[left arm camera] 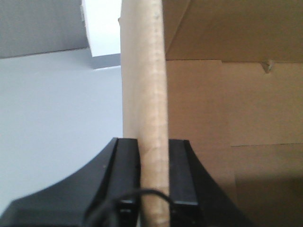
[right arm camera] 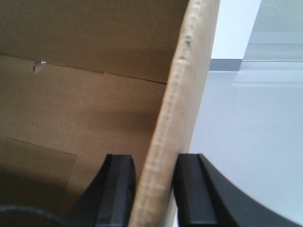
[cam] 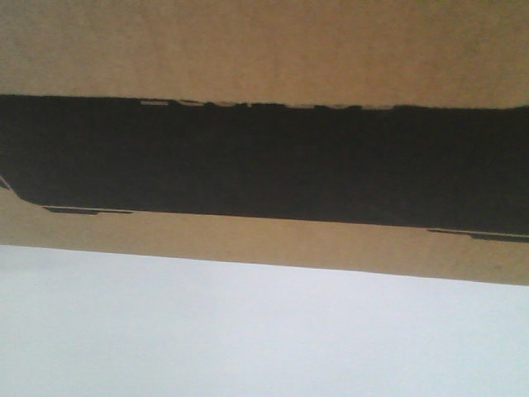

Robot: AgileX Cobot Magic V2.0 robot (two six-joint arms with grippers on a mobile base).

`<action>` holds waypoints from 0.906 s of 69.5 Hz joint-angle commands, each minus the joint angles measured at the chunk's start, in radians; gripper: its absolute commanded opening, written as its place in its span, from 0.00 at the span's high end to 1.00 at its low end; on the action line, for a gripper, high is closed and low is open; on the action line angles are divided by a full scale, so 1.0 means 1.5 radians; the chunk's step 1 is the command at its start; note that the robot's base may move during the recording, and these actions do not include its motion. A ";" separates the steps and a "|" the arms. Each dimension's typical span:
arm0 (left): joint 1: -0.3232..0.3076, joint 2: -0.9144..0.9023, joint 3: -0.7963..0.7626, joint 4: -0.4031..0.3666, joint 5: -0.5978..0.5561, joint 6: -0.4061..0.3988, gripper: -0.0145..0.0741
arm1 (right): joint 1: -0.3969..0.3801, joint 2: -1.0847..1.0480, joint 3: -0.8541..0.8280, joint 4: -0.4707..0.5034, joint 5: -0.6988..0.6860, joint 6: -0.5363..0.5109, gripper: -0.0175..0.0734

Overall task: Grab box from left shelf to table start
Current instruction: 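Carry the box with both grippers while driving along the aisle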

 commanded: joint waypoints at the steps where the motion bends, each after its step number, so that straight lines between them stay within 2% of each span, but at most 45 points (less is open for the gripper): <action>1: -0.012 -0.007 -0.027 -0.056 -0.123 -0.003 0.94 | 0.003 0.003 -0.023 0.035 -0.083 -0.018 0.74; 63: -0.012 -0.007 -0.027 -0.056 -0.123 -0.003 0.94 | 0.003 0.005 -0.023 0.035 -0.081 -0.018 0.74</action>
